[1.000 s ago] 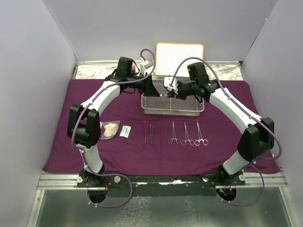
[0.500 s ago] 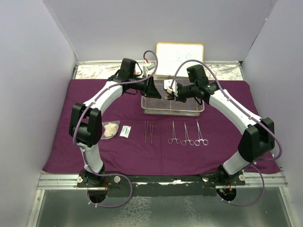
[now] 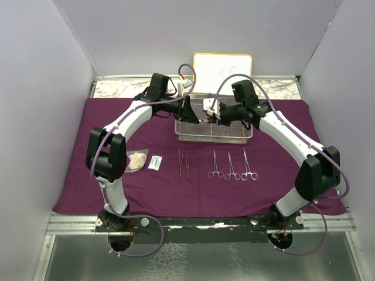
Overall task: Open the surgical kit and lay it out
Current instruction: Place the medical item in the surgical kit.
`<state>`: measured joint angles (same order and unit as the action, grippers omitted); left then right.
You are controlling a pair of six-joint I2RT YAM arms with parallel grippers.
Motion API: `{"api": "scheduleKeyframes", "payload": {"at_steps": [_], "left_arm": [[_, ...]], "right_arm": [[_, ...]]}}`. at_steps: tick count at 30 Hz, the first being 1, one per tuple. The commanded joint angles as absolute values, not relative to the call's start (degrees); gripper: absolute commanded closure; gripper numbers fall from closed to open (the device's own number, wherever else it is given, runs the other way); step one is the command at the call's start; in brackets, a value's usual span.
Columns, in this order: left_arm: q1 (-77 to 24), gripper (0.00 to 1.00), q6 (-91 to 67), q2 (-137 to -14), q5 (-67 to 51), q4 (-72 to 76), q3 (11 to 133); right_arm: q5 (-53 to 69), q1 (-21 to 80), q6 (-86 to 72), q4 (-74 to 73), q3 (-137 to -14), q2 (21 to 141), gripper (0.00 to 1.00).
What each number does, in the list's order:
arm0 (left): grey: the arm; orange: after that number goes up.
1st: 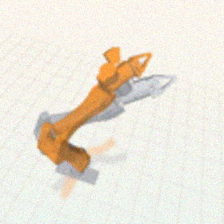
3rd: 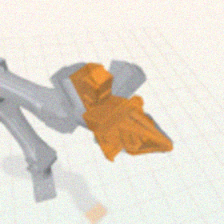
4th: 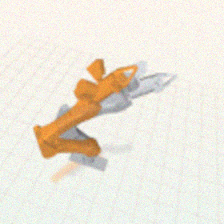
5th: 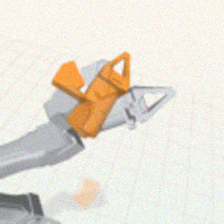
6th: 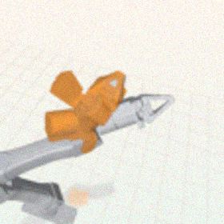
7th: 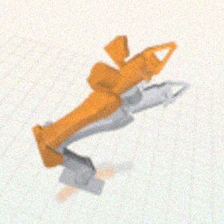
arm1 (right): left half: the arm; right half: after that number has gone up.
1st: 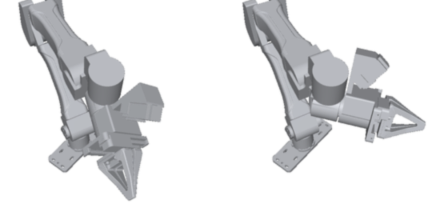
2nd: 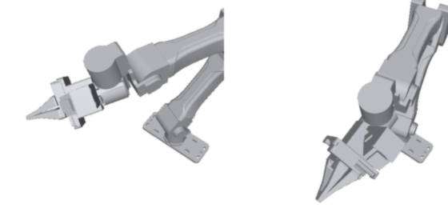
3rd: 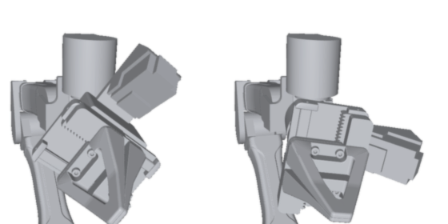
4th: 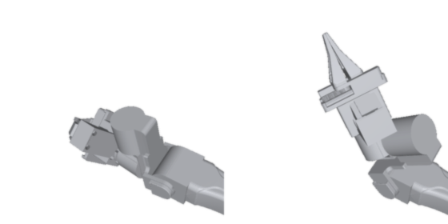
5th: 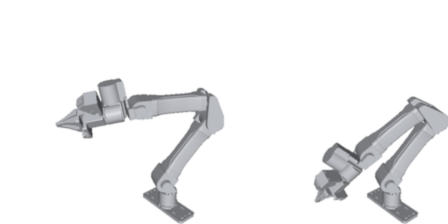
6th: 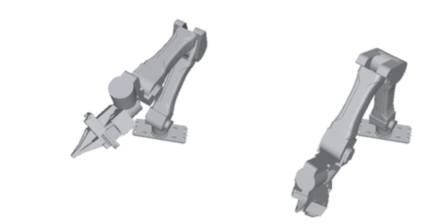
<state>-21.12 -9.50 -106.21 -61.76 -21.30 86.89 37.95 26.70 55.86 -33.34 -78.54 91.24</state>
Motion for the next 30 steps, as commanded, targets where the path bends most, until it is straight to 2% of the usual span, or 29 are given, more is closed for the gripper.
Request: {"api": "scheduleKeyframes", "payload": {"at_steps": [1, 6, 9, 15, 18, 22, 26, 30], "left_arm": [[-21.4, 0.90, -7.9, -106.7, -63.8, -21.4, 88.6], [-21.5, 1.00, -6.5, -106.0, -63.4, -21.5, 88.1], [-21.5, 1.00, -5.9, -105.0, -62.5, -21.5, 87.5], [-21.5, 1.00, -4.6, -102.0, -59.2, -21.5, 85.5], [-21.4, 1.00, -4.2, -100.0, -57.4, -21.5, 83.5], [-21.4, 1.00, -3.7, -96.7, -54.2, -21.5, 80.2], [-21.5, 1.00, -2.2, -91.4, -48.2, -21.4, 77.0], [-21.6, 1.00, 1.2, -86.0, -39.9, -19.4, 72.7]], "right_arm": [[37.5, 27.2, 56.6, -31.6, -77.6, 89.6, 0.99], [37.4, 27.1, 55.5, -30.7, -76.9, 89.6, 0.98], [36.9, 27.2, 53.3, -30.2, -76.7, 89.2, 0.93], [37.5, 27.1, 49.6, -29.0, -75.1, 87.3, 0.79], [37.6, 27.1, 48.1, -29.4, -74.4, 86.2, 0.64], [37.7, 27.2, 45.1, -29.9, -73.3, 83.7, 0.52], [38.4, 27.1, 38.9, -28.8, -71.9, 81.3, 0.46], [35.6, 27.0, 23.2, -23.9, -72.1, 81.0, 0.43]]}}
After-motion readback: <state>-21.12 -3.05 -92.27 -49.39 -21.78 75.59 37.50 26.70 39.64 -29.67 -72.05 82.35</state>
